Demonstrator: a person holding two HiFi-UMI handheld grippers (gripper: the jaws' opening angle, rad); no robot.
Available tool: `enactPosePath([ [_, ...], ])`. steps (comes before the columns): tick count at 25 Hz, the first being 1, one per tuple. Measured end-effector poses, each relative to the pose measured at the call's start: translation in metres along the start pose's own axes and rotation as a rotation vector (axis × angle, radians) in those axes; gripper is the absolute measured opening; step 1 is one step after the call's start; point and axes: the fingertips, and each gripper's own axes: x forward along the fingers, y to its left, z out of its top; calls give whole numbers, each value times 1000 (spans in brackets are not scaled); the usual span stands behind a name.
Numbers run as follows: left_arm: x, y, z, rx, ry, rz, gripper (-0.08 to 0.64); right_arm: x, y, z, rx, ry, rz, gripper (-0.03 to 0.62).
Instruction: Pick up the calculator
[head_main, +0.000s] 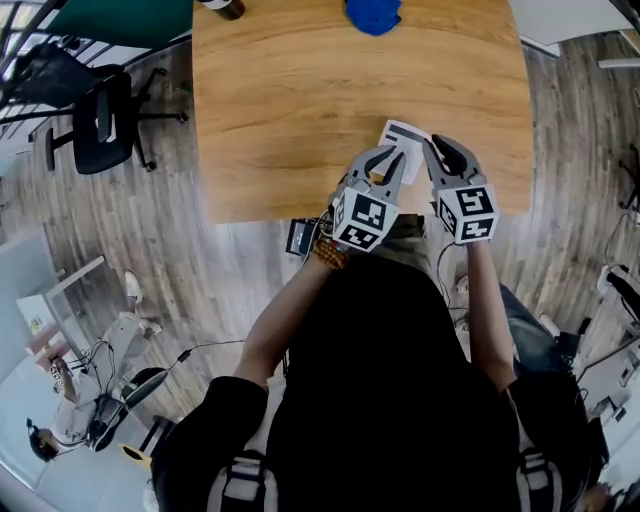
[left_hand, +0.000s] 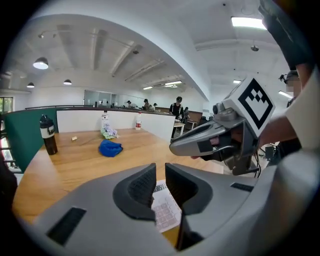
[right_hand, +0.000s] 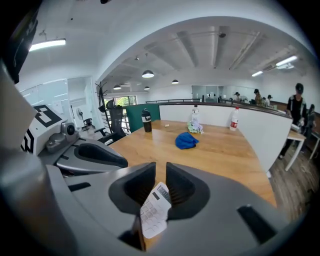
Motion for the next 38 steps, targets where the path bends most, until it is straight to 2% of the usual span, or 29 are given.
enactPosePath([
  [4,11,4,-31,-66,91,-42,74,13,1,-21,-4,42,-22,83],
  [7,19,6,-51,-74,142,-48,91,21,-2,-42,-8,88,-14,115],
  [12,32,11,-76,-132,209,-46,107,36,-12,-73,42,160,-23,176],
  [19,48,13,-108,-171,295,-35,148,51,-25,-112,125,236,-32,272],
  [27,54,16,-140,-219,380,-32,232,63,-30,-146,247,281,14,302],
  [38,57,19,-169,-288,449,-14,245,74,-25,-176,365,323,50,308],
])
